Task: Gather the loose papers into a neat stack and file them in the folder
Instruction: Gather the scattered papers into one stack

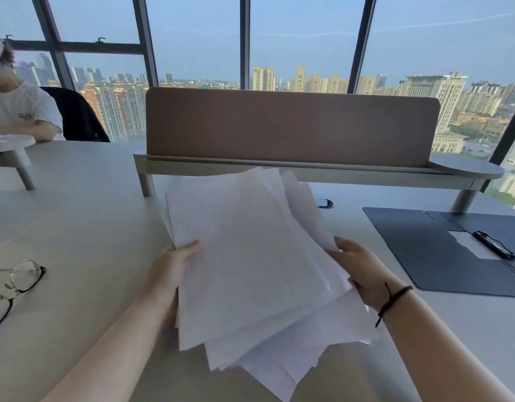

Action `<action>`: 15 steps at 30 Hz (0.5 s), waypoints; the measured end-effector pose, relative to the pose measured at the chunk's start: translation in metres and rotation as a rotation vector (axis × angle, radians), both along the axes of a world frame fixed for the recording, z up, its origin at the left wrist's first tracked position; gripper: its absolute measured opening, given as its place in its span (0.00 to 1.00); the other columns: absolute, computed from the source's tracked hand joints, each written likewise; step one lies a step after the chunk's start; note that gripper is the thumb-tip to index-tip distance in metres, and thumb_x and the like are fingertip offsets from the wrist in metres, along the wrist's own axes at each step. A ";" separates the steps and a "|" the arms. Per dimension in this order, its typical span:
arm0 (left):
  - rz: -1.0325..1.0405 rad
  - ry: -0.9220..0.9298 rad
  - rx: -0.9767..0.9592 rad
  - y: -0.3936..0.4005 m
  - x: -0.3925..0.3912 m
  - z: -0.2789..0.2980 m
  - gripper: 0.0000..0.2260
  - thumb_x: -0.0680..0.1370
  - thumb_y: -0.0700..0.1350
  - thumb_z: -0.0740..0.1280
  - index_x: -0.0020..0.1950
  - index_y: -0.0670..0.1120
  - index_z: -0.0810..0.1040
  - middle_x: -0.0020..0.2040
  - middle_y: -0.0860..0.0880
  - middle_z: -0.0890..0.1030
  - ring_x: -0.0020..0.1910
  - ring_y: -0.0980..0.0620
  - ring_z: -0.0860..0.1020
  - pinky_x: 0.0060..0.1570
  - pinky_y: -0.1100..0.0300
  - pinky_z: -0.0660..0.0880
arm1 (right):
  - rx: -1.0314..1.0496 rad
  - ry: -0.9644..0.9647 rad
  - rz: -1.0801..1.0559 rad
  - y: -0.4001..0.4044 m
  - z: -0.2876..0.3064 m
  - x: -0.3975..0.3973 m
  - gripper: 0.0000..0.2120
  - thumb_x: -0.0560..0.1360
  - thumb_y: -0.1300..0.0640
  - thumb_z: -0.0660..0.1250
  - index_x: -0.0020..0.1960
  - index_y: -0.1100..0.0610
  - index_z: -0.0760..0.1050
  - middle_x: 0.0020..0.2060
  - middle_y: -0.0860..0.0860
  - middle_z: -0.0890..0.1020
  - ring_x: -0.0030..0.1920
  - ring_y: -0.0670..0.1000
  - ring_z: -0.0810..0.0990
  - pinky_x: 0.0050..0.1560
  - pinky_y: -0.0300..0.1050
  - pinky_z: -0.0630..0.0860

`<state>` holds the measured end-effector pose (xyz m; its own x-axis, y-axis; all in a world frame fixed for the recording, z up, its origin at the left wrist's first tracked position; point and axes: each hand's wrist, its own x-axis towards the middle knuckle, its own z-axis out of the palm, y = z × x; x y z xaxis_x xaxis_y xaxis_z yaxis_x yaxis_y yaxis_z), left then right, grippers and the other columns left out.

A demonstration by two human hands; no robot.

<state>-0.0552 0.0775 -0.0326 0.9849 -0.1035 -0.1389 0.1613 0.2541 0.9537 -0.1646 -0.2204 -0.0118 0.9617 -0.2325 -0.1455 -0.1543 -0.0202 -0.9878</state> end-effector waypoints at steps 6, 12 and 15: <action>-0.091 -0.083 -0.034 -0.009 -0.010 -0.006 0.07 0.77 0.38 0.68 0.48 0.43 0.86 0.47 0.44 0.88 0.41 0.48 0.87 0.42 0.55 0.80 | 0.274 -0.066 -0.038 0.016 -0.001 -0.016 0.15 0.76 0.60 0.69 0.62 0.62 0.80 0.56 0.64 0.85 0.45 0.59 0.86 0.47 0.55 0.85; -0.162 -0.198 -0.012 -0.010 -0.009 -0.012 0.18 0.70 0.36 0.71 0.59 0.47 0.80 0.52 0.47 0.87 0.49 0.47 0.86 0.42 0.58 0.81 | 0.042 -0.064 -0.081 0.033 0.008 -0.015 0.15 0.82 0.53 0.64 0.39 0.52 0.83 0.28 0.39 0.84 0.31 0.41 0.84 0.37 0.32 0.80; -0.030 -0.216 0.017 -0.007 -0.001 -0.012 0.23 0.65 0.36 0.72 0.60 0.47 0.76 0.58 0.40 0.84 0.48 0.44 0.84 0.43 0.55 0.81 | -0.459 -0.052 -0.161 0.027 0.002 -0.006 0.20 0.82 0.47 0.61 0.35 0.53 0.79 0.25 0.40 0.78 0.36 0.45 0.79 0.39 0.30 0.71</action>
<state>-0.0562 0.0704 -0.0441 0.9884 -0.1331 0.0726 -0.0395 0.2360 0.9709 -0.1709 -0.1934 -0.0095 0.9116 -0.4075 0.0540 -0.1418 -0.4350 -0.8892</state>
